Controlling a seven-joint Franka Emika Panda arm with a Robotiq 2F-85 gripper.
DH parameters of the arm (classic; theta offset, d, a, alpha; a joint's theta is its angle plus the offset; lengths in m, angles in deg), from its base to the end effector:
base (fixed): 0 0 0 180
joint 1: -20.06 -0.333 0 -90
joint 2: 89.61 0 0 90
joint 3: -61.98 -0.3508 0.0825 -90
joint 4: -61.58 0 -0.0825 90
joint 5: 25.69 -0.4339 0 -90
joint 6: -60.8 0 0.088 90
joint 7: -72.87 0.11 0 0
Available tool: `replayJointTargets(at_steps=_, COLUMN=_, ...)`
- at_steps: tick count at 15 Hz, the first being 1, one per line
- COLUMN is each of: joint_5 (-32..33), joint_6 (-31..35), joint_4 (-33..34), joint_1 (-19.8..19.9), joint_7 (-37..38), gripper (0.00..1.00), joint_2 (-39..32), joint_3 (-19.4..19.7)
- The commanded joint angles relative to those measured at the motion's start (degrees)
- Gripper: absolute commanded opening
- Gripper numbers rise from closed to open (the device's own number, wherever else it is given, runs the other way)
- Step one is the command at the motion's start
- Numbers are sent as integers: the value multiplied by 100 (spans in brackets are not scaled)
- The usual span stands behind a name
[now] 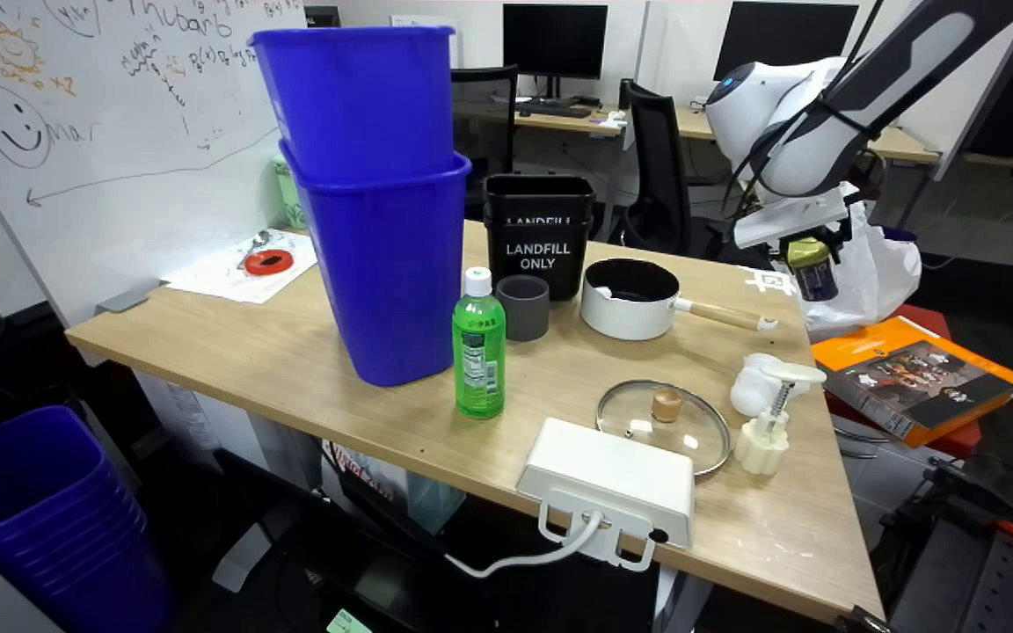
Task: Move the can to the right
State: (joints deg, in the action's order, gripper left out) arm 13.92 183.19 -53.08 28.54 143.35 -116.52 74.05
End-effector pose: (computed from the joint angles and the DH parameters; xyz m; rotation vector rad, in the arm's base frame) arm 0.5744 -0.2451 0.2025 2.0908 -1.2803 -0.0493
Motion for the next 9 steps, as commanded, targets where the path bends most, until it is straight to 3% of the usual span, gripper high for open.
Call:
replayJointTargets(at_steps=1, joint_5=-537, joint_6=212, joint_4=200, joint_1=-33, joint_7=148, gripper=36, joint_2=-251, joint_3=67)
replayJointTargets(at_steps=9, joint_5=-1679, joint_6=906, joint_4=490, joint_1=-232, joint_7=108, gripper=36, joint_2=-836, joint_3=163)
